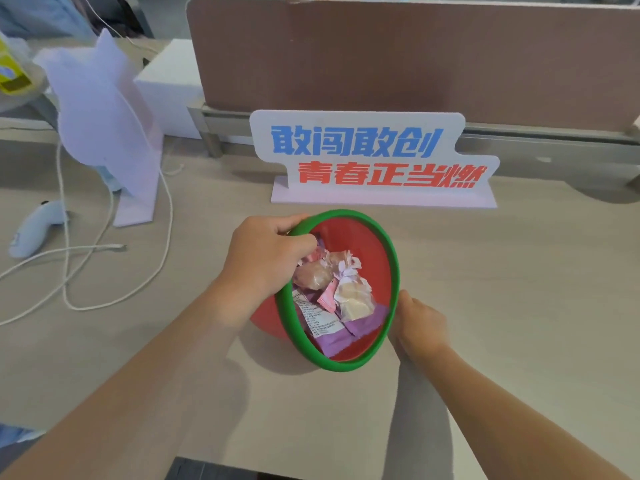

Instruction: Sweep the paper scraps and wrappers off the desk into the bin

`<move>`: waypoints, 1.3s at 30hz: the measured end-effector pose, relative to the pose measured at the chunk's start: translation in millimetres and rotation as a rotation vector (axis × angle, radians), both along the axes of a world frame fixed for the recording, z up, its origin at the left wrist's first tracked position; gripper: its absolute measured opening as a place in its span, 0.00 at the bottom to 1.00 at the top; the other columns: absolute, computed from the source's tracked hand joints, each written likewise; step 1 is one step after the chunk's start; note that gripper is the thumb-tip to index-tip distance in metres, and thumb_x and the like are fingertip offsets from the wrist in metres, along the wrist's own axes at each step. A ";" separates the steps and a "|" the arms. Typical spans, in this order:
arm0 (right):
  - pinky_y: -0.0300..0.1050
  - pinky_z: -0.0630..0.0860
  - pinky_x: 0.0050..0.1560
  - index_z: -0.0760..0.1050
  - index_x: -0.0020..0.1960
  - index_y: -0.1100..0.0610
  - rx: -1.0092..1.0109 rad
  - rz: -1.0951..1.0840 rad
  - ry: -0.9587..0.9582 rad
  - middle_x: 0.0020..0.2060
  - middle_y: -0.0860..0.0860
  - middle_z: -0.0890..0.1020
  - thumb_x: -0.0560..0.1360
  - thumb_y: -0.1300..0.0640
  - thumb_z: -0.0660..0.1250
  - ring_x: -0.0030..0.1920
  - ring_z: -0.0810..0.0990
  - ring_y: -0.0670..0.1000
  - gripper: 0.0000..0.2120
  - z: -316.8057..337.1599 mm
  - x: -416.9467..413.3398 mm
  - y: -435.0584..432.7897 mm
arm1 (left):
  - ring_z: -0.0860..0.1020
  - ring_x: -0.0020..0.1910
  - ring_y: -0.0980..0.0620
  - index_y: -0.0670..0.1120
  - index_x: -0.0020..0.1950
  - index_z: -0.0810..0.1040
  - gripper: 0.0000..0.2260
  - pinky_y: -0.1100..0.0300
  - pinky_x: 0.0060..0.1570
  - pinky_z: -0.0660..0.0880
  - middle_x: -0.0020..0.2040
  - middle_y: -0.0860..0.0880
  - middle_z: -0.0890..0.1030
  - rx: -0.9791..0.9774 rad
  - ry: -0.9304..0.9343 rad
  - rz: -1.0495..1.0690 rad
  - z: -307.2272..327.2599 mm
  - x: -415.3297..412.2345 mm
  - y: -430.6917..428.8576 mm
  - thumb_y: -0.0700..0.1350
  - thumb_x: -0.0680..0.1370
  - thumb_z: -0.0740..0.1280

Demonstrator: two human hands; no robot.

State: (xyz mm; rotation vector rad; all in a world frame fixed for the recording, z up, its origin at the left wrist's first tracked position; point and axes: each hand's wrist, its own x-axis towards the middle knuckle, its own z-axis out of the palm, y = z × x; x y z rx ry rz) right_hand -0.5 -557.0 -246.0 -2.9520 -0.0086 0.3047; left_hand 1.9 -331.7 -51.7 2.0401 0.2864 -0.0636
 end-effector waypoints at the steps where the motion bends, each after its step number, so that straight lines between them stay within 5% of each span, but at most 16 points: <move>1: 0.47 0.71 0.37 0.65 0.47 0.55 0.064 -0.066 0.019 0.40 0.53 0.80 0.76 0.55 0.57 0.41 0.80 0.59 0.03 3.9 6.5 -2.1 | 0.76 0.33 0.57 0.64 0.36 0.85 0.16 0.58 0.39 0.74 0.35 0.46 0.85 0.006 0.004 0.006 0.9 2.1 -2.3 0.41 0.66 0.68; 6: 0.47 0.66 0.38 0.69 0.41 0.57 0.787 -0.549 -0.215 0.34 0.53 0.75 0.79 0.55 0.54 0.38 0.73 0.57 0.11 70.9 23.5 -4.7 | 0.77 0.31 0.59 0.65 0.30 0.82 0.18 0.68 0.36 0.74 0.38 0.48 0.86 0.006 0.042 0.046 6.0 10.1 -8.6 0.40 0.68 0.69; 10: 0.47 0.67 0.34 0.65 0.34 0.52 1.021 -0.441 -0.372 0.29 0.48 0.70 0.79 0.53 0.55 0.31 0.68 0.49 0.14 142.0 20.8 25.5 | 0.78 0.33 0.56 0.62 0.32 0.82 0.15 0.64 0.38 0.76 0.40 0.46 0.87 0.012 0.055 0.041 9.4 11.1 -13.8 0.40 0.68 0.69; 15: 0.50 0.69 0.40 0.70 0.38 0.56 0.923 -0.078 -0.234 0.35 0.53 0.76 0.79 0.53 0.53 0.39 0.74 0.55 0.14 157.7 18.0 75.4 | 0.82 0.40 0.51 0.65 0.33 0.83 0.11 0.59 0.45 0.77 0.39 0.48 0.87 0.062 0.059 -0.011 10.9 9.9 -20.2 0.47 0.63 0.68; 18: 0.44 0.64 0.42 0.72 0.37 0.56 0.854 0.016 -0.161 0.38 0.56 0.74 0.78 0.55 0.55 0.39 0.71 0.52 0.14 149.7 15.0 84.7 | 0.81 0.37 0.55 0.57 0.37 0.85 0.09 0.69 0.36 0.73 0.37 0.50 0.86 0.048 0.070 -0.015 11.5 11.1 -19.4 0.46 0.62 0.68; 21: 0.42 0.63 0.43 0.78 0.44 0.60 0.754 0.051 -0.180 0.41 0.56 0.76 0.78 0.57 0.59 0.44 0.72 0.52 0.12 145.0 6.0 84.0 | 0.79 0.33 0.57 0.52 0.41 0.87 0.11 0.62 0.41 0.76 0.36 0.49 0.86 0.054 0.071 -0.012 10.7 11.9 -17.7 0.43 0.64 0.68; 27: 0.52 0.68 0.47 0.76 0.39 0.63 0.764 -0.002 -0.215 0.40 0.59 0.80 0.78 0.53 0.58 0.44 0.74 0.56 0.17 144.9 0.0 76.9 | 0.74 0.32 0.53 0.50 0.41 0.87 0.12 0.52 0.42 0.77 0.36 0.44 0.85 0.069 0.066 -0.024 8.6 12.5 -20.6 0.46 0.62 0.67; 31: 0.54 0.70 0.46 0.74 0.38 0.64 0.857 -0.083 -0.223 0.38 0.58 0.79 0.79 0.51 0.56 0.41 0.74 0.56 0.19 147.9 -0.6 72.8 | 0.80 0.35 0.52 0.58 0.35 0.85 0.10 0.58 0.39 0.76 0.36 0.48 0.86 0.090 0.072 -0.028 10.8 12.5 -25.7 0.43 0.65 0.69; 34: 0.50 0.68 0.37 0.68 0.31 0.58 1.009 -0.212 -0.206 0.29 0.53 0.72 0.79 0.49 0.54 0.32 0.70 0.52 0.21 150.6 -1.4 69.7 | 0.83 0.40 0.51 0.61 0.33 0.83 0.11 0.58 0.42 0.78 0.36 0.49 0.86 0.113 0.081 -0.039 12.2 13.5 -28.9 0.43 0.66 0.69; 39: 0.44 0.72 0.38 0.78 0.36 0.55 1.173 -0.489 -0.249 0.31 0.49 0.79 0.79 0.49 0.54 0.34 0.76 0.48 0.20 147.0 1.3 51.6 | 0.83 0.44 0.50 0.61 0.33 0.82 0.12 0.55 0.45 0.78 0.38 0.49 0.87 0.120 0.084 -0.058 13.3 13.0 -29.0 0.42 0.67 0.69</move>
